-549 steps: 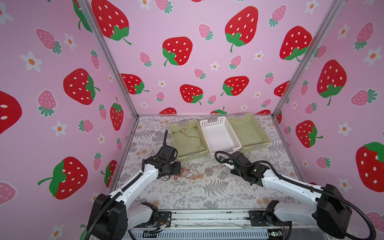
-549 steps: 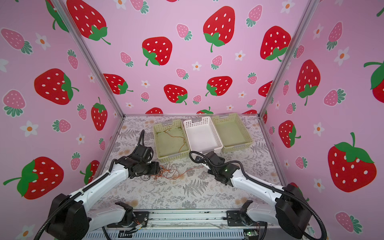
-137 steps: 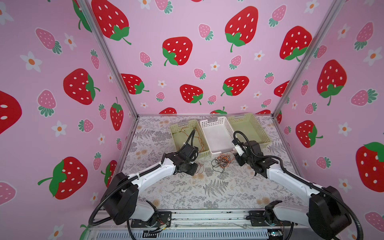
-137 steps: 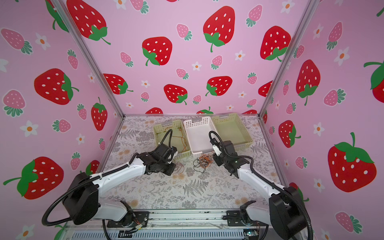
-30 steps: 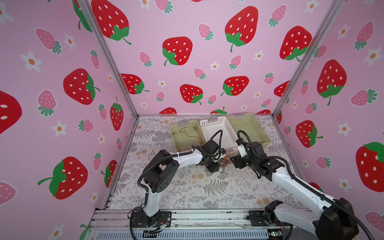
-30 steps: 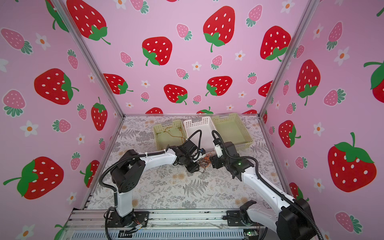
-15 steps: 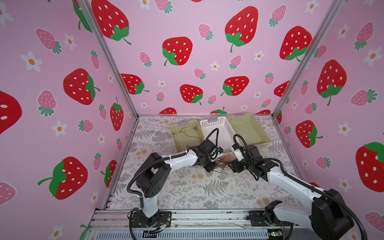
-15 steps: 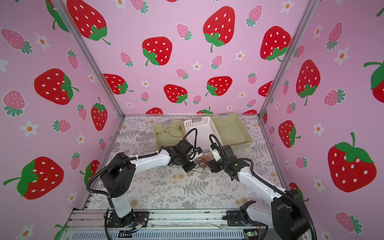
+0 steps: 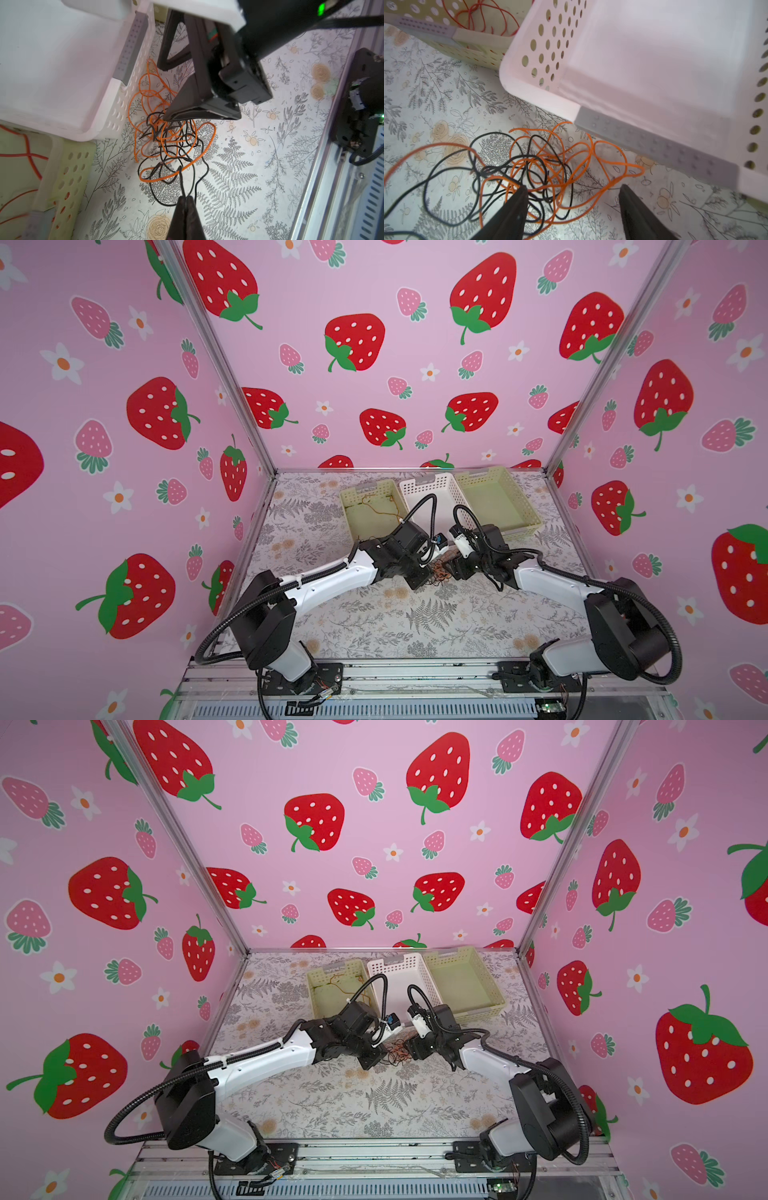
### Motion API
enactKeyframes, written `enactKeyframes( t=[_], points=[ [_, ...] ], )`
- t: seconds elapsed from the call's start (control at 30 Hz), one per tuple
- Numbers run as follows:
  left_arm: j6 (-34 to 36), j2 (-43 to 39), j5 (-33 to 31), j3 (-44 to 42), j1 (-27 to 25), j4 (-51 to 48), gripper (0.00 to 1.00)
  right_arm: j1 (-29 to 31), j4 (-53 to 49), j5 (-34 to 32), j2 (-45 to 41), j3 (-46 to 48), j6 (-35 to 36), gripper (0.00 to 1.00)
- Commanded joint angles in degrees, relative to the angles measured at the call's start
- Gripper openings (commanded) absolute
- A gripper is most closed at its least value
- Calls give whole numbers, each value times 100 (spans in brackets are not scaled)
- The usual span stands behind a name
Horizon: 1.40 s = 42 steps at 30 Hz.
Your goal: Untangle the cables
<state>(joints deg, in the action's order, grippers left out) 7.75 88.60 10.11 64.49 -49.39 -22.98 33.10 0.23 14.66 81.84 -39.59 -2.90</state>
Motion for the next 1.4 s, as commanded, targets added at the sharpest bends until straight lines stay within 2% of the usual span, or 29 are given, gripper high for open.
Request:
enactKeyframes(
  t=[0.0,0.17,0.27,0.37,0.43,0.5,0.6,0.77,0.87,1.0,1.17,1.37],
  points=[
    [248,-308,-193,-62,-48,-204,0,-34,160,270,-224,-114,73,71],
    [499,-741,-147,-336,-100,45,0,-32,289,861,-475,95,97,70],
    [593,-888,-198,-318,-106,0,0,-32,-198,489,-610,-91,62,66],
    [656,-987,-424,-227,-106,-136,0,-32,-338,405,-1231,-67,113,63],
    [700,-1037,-502,-187,-106,-194,0,-23,-337,723,-1663,23,185,58],
    [710,-1045,-568,-120,-106,-264,0,23,-377,1317,-2013,78,241,52],
    [661,-1044,-632,-53,-106,-276,0,352,-412,1571,-2241,187,267,52],
    [562,-1138,-712,-31,-106,-248,0,794,-610,1290,-1930,298,276,52],
    [484,-1310,-762,-76,-106,-174,0,917,-455,1351,-1690,343,221,52],
    [439,-1459,-730,-51,-103,-180,0,1065,-124,1055,-1363,287,70,52],
    [361,-1508,-682,-114,-107,-131,0,1080,-7,1218,-899,30,-26,47],
    [338,-1544,-821,-156,-115,-33,0,1116,3,2001,-463,-282,17,44]
  ],
)
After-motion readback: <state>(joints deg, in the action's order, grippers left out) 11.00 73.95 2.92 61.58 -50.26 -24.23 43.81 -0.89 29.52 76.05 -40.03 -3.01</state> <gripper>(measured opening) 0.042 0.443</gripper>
